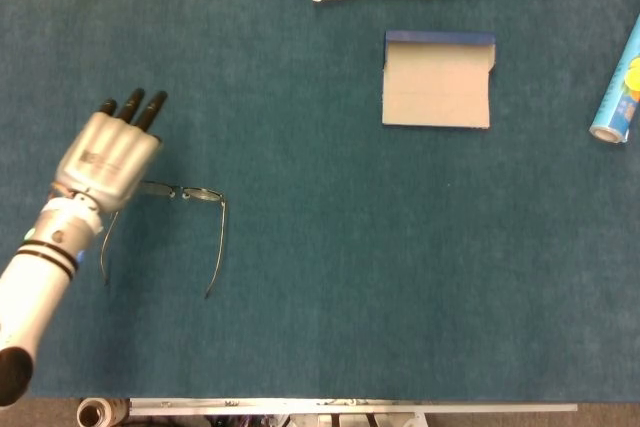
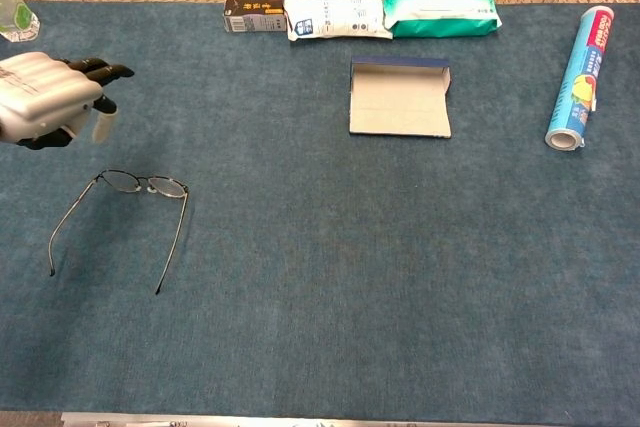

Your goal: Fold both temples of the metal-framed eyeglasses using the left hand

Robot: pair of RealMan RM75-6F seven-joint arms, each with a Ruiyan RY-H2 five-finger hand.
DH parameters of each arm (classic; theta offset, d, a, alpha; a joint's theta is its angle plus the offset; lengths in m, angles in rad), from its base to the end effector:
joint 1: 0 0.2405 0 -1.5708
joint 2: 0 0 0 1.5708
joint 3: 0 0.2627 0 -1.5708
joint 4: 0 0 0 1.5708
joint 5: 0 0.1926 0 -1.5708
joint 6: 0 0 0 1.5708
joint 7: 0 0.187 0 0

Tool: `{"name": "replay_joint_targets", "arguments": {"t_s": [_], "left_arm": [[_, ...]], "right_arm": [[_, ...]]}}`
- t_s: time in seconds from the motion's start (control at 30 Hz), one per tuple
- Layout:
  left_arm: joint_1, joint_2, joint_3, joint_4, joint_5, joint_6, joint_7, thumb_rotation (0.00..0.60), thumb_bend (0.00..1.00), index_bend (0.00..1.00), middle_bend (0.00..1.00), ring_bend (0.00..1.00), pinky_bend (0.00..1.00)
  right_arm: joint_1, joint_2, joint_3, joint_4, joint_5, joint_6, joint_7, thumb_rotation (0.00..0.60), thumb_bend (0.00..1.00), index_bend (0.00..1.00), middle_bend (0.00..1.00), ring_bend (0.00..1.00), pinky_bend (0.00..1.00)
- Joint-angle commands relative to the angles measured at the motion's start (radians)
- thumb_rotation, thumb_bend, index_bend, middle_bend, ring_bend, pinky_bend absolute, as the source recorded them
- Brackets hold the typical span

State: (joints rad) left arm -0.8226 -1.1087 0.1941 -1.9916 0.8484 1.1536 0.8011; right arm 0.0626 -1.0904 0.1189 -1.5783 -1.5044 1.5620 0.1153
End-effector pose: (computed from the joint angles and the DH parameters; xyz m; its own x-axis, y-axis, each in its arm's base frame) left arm -0.1991 0.3169 0.0769 0.8091 0.3237 0.4905 0.5853 -0.3689 -0.7220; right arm -0.3080 -0.2280 0.2155 0.3386 0.1381 0.9308 -0.9394 -0.0069 0.3427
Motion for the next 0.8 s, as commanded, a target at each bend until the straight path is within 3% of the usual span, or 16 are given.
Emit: {"name": "replay_joint_targets", "arguments": {"t_s": [0.03, 0.27, 0.5, 0.6, 0.67, 0.8], "left_arm": [[0.022, 0.022, -0.003, -0.024, -0.008, 0.003, -0.023, 0.6, 1.0, 0.48, 0.0, 0.0, 0.09], [0.033, 0.061, -0.002, -0.056, -0.06, -0.041, -0.035, 0.6, 1.0, 0.22, 0.0, 0.0, 0.07], [0.026, 0.102, -0.009, -0.077, -0.107, -0.104, -0.06, 0.6, 1.0, 0.08, 0.0, 0.0, 0.06], [0.024, 0.11, -0.011, -0.076, -0.113, -0.111, -0.059, 0.6, 1.0, 0.07, 0.0, 0.0, 0.06], [0.026, 0.111, -0.014, -0.075, -0.115, -0.109, -0.06, 0.6, 0.93, 0.06, 0.0, 0.0, 0.06], [0.033, 0.109, -0.015, -0.07, -0.115, -0.096, -0.051, 0.6, 0.62, 0.06, 0.0, 0.0, 0.06]], "right_arm": [[-0.001, 0.001, -0.001, -0.002, -0.002, 0.002, 0.0, 0.6, 0.16, 0.61, 0.53, 0.47, 0.52], [-0.003, 0.004, -0.001, -0.004, -0.004, 0.006, 0.002, 0.6, 0.16, 0.61, 0.54, 0.47, 0.52], [-0.002, 0.005, 0.0, -0.004, -0.001, 0.004, 0.003, 0.6, 0.16, 0.61, 0.54, 0.47, 0.52], [-0.002, 0.005, 0.0, -0.004, -0.001, 0.002, 0.003, 0.6, 0.16, 0.61, 0.54, 0.47, 0.52], [-0.002, 0.005, 0.0, -0.004, -0.001, 0.002, 0.002, 0.6, 0.16, 0.61, 0.54, 0.47, 0.52], [-0.002, 0.005, 0.0, -0.005, -0.001, 0.003, 0.003, 0.6, 0.16, 0.61, 0.54, 0.47, 0.52]]}}
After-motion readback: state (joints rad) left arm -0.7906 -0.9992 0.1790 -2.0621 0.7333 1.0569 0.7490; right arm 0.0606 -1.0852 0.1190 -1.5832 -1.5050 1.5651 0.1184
